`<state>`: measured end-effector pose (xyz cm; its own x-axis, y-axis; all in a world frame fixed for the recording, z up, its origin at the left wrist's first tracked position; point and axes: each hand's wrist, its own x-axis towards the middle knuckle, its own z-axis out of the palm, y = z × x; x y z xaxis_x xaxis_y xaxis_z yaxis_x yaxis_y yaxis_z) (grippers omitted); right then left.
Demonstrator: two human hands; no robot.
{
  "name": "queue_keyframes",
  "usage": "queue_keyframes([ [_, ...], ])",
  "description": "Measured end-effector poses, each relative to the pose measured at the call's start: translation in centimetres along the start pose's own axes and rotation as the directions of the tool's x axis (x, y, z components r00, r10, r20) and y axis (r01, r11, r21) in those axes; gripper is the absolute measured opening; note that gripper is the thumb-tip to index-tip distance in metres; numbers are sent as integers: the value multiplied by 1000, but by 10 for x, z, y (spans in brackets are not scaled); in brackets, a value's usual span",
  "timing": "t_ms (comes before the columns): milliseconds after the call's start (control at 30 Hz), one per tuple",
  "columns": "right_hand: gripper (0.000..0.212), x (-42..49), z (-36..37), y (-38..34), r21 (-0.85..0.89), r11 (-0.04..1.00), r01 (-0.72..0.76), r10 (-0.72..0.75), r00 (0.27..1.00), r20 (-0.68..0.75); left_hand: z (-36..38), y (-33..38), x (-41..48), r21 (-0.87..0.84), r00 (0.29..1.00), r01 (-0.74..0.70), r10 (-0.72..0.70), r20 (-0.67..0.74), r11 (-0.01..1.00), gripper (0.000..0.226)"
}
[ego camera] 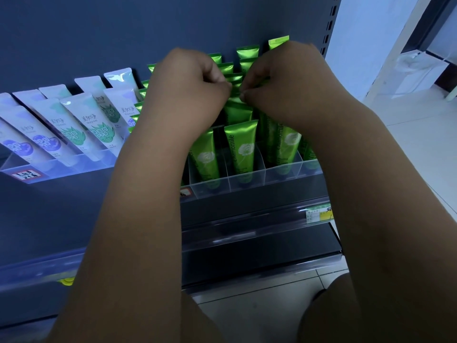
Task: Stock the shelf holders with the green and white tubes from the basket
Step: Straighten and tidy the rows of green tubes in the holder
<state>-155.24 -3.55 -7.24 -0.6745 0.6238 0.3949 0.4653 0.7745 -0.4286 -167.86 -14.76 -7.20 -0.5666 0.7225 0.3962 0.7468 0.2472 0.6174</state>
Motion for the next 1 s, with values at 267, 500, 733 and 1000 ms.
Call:
queue_keyframes([
  [267, 13, -7, -8, 0, 95, 995, 4, -3, 1000, -17, -5, -2, -7, 49, 999, -19, 17, 43, 999, 13],
  [500, 9, -14, -12, 2, 102, 994, 29, -35, 997, 63, -3, -3, -7, 75, 997, -12, 7, 71, 997, 11],
  [733, 9, -15, -14, 3, 112, 993, 32, -40, 996, 75, -4, 2, -9, 116, 996, 17, -27, 85, 993, 15],
  [1000, 9, -14, -12, 1, 114, 993, 27, -36, 996, 78, -7, 4, -10, 133, 996, 27, -39, 86, 991, 14],
])
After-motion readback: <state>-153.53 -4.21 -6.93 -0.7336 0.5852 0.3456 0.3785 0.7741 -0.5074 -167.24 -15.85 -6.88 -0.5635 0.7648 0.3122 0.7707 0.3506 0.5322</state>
